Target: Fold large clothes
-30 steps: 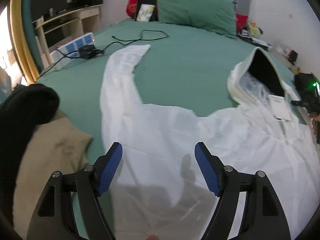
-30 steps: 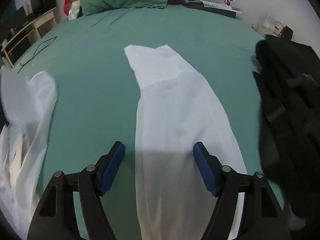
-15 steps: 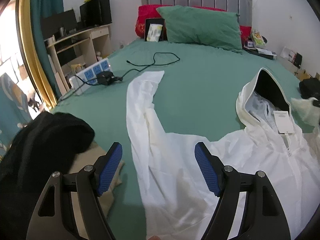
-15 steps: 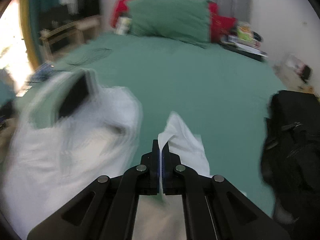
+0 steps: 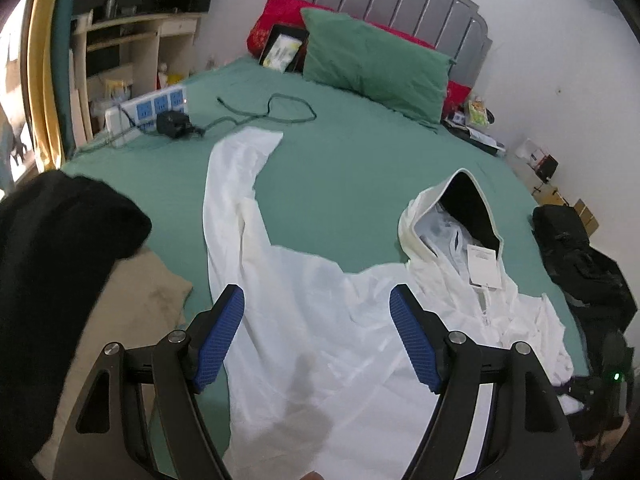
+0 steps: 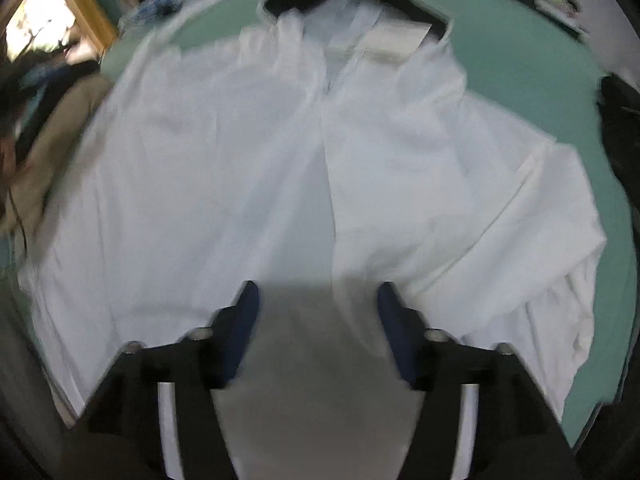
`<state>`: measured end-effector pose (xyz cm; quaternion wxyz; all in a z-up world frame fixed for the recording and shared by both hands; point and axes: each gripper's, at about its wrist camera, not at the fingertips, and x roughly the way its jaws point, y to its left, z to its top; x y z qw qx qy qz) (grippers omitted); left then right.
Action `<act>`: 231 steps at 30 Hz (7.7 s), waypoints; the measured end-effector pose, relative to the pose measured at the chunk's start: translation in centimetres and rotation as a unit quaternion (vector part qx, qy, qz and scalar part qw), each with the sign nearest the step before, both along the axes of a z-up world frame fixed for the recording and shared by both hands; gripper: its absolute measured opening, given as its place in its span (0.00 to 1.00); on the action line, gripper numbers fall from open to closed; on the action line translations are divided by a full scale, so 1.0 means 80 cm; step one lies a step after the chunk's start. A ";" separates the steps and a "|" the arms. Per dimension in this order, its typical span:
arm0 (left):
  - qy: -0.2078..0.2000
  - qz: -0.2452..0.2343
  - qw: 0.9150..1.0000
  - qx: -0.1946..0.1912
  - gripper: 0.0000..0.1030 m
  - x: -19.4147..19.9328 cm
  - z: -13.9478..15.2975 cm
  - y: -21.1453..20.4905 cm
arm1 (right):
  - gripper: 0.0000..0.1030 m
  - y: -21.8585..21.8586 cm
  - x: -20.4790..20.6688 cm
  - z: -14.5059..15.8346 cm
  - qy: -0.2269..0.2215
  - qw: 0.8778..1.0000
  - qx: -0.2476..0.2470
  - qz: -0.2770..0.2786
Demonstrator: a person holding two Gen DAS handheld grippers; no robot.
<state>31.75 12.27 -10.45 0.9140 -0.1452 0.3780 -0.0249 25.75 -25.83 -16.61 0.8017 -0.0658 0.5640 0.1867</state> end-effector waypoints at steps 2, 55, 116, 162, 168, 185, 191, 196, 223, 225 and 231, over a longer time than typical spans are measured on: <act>0.011 0.003 1.000 -0.012 0.76 0.001 -0.006 0.003 | 0.62 0.005 0.013 0.013 -0.030 0.999 -0.004 -0.020; 0.024 0.030 0.998 -0.042 0.76 0.011 0.022 0.149 | 0.78 0.305 0.099 0.080 -0.210 0.965 0.143 0.068; 0.093 0.019 0.995 0.003 0.76 0.046 -0.028 0.114 | 0.02 0.393 0.281 -0.022 -0.039 0.982 0.092 0.157; 0.141 -0.016 0.984 0.112 0.06 0.067 -0.116 -0.020 | 0.09 -0.193 0.012 0.010 -0.091 0.961 0.106 -0.240; 0.126 -0.033 0.991 0.026 0.12 0.055 -0.095 -0.025 | 0.56 -0.220 0.003 0.028 -0.165 0.936 0.090 -0.297; 0.138 -0.142 0.970 0.144 0.78 0.033 -0.123 -0.082 | 0.58 -0.169 0.033 -0.002 -0.113 0.955 0.025 -0.273; 0.146 -0.110 0.975 0.127 0.78 0.034 -0.118 -0.058 | 0.58 -0.145 0.045 0.033 -0.149 0.953 -0.008 -0.263; 0.157 -0.068 0.983 0.070 0.78 0.031 -0.108 -0.015 | 0.59 -0.106 0.087 0.054 -0.165 0.960 -0.023 -0.223; 0.074 -0.088 0.993 0.026 0.78 0.061 -0.068 -0.019 | 0.03 0.068 0.254 0.057 -0.306 0.935 -0.166 0.066; 0.076 -0.095 0.992 0.017 0.78 0.058 -0.067 -0.020 | 0.03 0.070 0.217 0.061 -0.323 0.919 -0.200 0.104; 0.059 -0.109 0.992 0.025 0.78 0.047 -0.049 -0.034 | 0.03 0.070 0.123 0.015 -0.294 0.890 -0.267 0.224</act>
